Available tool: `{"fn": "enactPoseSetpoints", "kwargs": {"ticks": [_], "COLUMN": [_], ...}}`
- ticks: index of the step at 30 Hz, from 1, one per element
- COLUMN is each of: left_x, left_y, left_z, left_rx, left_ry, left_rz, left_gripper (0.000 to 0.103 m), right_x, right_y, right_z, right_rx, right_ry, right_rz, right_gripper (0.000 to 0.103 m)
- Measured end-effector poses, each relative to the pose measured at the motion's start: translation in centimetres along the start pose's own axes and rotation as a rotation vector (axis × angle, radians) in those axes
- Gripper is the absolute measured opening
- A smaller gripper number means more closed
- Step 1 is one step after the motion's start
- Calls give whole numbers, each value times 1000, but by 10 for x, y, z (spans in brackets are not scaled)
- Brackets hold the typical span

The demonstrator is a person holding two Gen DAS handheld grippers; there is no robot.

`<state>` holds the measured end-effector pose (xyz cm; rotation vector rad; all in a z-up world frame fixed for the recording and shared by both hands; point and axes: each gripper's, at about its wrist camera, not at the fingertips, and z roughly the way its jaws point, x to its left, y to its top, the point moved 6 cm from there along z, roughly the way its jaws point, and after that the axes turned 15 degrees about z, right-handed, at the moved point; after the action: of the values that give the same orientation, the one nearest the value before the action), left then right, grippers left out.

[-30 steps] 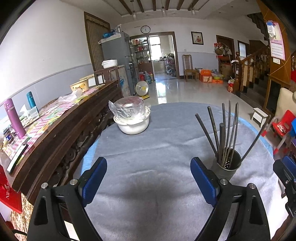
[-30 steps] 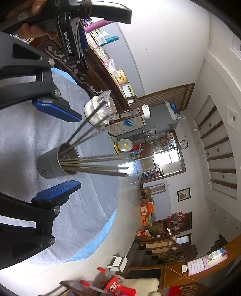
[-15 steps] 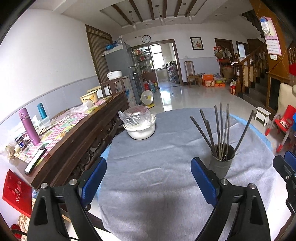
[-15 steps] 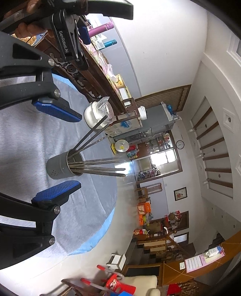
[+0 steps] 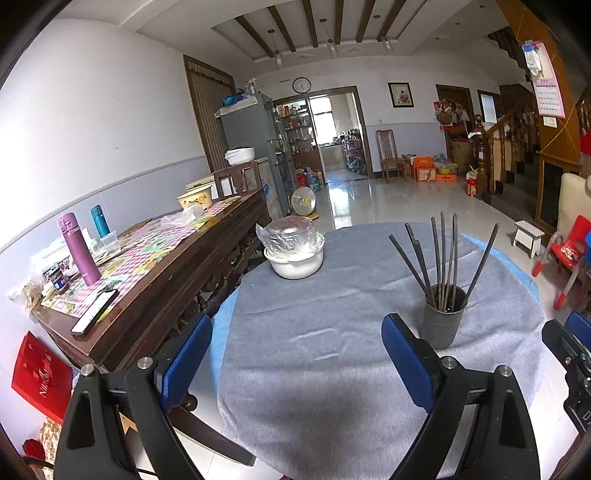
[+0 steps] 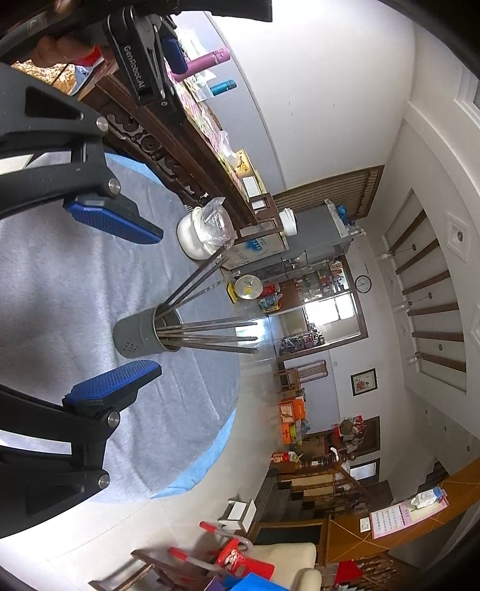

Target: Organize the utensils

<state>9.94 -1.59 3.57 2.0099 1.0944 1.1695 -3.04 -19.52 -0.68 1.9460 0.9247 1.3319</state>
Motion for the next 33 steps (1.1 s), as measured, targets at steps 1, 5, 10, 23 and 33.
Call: {"fn": "enactPoseSetpoints", "kwargs": {"ticks": [1, 5, 10, 23, 33], "left_x": [1, 7, 12, 18, 21], "left_y": [0, -2, -6, -10, -11], "left_z": [-2, -8, -9, -15, -19], "left_rx": [-2, -12, -11, -25, -21], "left_ry": [-3, 4, 6, 16, 15], "left_rz": [0, -4, -5, -10, -14], "left_gripper": [93, 93, 93, 93, 93], "right_x": [1, 4, 10, 20, 20], "right_y": [0, -2, -8, -8, -8], "right_z": [-3, -5, -1, -13, -19], "right_rx": [-5, -4, 10, -18, -30], "right_ry": [-3, 2, 0, 0, 0], "right_rz": [-6, -1, -6, -23, -22], "right_gripper": [70, 70, 70, 70, 70]}}
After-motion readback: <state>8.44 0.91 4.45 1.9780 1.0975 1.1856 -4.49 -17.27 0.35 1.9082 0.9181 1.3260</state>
